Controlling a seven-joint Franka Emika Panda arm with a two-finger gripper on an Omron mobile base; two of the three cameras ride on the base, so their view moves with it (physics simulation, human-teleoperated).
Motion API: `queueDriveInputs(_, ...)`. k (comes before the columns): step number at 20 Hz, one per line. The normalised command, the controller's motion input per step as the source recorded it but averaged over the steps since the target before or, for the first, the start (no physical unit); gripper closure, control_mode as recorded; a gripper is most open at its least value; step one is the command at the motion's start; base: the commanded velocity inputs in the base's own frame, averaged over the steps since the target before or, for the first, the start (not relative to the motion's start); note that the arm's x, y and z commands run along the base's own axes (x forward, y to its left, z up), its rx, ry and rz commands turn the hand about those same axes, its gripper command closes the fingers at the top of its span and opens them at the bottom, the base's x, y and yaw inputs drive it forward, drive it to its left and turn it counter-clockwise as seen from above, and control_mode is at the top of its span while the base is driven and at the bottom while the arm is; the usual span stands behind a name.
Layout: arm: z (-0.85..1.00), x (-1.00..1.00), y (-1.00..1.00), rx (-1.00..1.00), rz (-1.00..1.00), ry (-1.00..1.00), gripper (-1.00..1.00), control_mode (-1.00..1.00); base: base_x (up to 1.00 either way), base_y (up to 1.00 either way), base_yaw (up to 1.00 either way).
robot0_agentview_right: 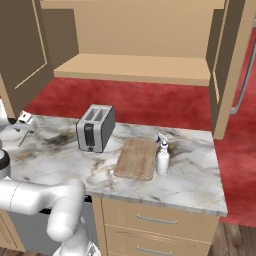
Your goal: Grab the spray bottle from the cabinet, then place it next to the cutting board for sanitizing. Then grab the dish brush from the countertop next to the sink and place it next to the cutting board.
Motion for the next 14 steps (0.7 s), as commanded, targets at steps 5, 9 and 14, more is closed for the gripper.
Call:
queueDriveInputs(5, -0.19, 0.19, 0.22, 0.00, 0.00, 0.00, -1.00, -1.00, 0.00, 0.00, 0.00)
queueDriveInputs(9, -0.18, 0.18, 0.21, 0.00, 0.00, 0.00, -1.00, -1.00, 0.00, 0.00, 0.00)
queueDriveInputs(14, -0.19, 0.13, 0.03, 0.00, 0.00, 0.00, -1.00, -1.00, 0.00, 0.00, 0.00)
